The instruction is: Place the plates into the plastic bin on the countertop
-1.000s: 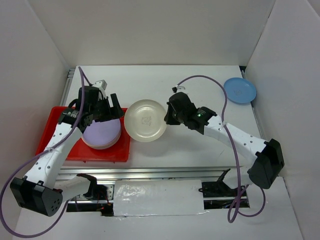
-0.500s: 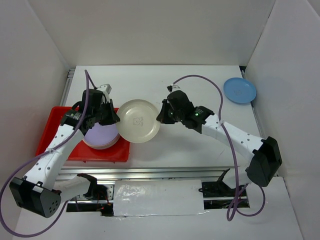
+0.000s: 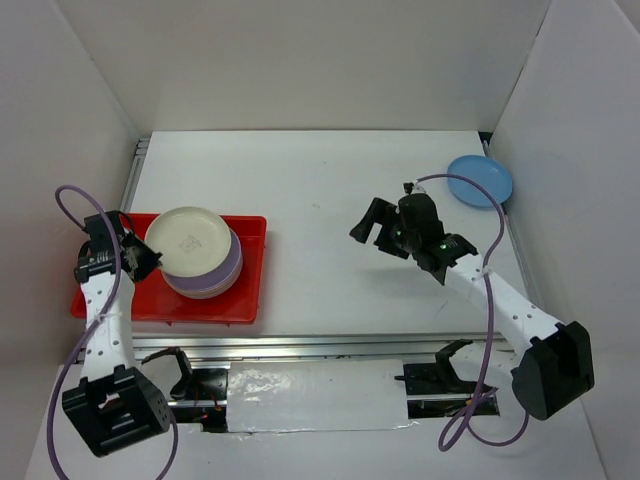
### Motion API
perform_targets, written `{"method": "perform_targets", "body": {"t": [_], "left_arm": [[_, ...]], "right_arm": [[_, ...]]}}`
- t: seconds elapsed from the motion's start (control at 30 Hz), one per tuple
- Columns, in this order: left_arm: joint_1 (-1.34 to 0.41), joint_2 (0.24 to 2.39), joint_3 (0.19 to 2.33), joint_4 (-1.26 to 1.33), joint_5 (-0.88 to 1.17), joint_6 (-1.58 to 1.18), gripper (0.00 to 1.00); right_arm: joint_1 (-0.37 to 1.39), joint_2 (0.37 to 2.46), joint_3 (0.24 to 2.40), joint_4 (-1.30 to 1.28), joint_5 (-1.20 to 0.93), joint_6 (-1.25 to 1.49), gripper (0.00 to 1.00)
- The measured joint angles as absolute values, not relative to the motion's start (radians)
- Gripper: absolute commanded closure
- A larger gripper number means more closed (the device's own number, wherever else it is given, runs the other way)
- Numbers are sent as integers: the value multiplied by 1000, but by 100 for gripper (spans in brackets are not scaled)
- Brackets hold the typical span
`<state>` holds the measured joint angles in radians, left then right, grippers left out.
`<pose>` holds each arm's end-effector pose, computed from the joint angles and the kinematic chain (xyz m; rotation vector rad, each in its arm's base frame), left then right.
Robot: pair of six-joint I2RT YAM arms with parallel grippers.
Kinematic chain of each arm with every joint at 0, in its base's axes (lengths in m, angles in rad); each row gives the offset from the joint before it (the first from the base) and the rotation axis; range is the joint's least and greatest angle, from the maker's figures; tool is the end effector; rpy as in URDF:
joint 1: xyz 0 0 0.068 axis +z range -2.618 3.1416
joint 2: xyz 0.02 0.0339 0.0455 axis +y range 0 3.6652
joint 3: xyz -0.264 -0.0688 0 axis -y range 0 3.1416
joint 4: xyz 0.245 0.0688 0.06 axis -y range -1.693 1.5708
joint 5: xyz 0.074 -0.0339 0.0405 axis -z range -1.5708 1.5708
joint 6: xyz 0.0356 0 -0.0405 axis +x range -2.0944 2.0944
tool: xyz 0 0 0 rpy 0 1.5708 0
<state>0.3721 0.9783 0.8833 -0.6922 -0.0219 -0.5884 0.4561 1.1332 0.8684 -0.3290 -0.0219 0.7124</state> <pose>0.1856 0.0733 0.2914 -1.0994 2.0873 -0.0795 0.2251 0.1113 0.2851 0.2744 2.2315 0.6796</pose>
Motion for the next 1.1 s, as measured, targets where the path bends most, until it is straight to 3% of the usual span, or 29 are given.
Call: {"method": "perform_targets", "body": {"t": [0.27, 0.3, 0.4, 0.43, 0.47, 0.83, 1.1], "left_arm": [[443, 1036, 833, -660, 114, -584, 100], [445, 1033, 833, -656, 120, -582, 93], [448, 1018, 833, -654, 135, -573, 42], [447, 1008, 833, -654, 137, -571, 17], [444, 994, 833, -655, 139, -570, 3], [358, 852, 916, -745, 166, -517, 1], [-10, 878, 997, -699, 207, -449, 1]], "right_arm": [[415, 1121, 840, -336, -74, 690, 0], [410, 1118, 840, -336, -76, 687, 0], [396, 1115, 840, -336, -86, 679, 0], [388, 1115, 840, -336, -90, 674, 0], [378, 1115, 841, -337, -92, 670, 0], [39, 1201, 844, -306, -73, 701, 0], [-143, 1473, 892, -226, 156, 923, 0]]}}
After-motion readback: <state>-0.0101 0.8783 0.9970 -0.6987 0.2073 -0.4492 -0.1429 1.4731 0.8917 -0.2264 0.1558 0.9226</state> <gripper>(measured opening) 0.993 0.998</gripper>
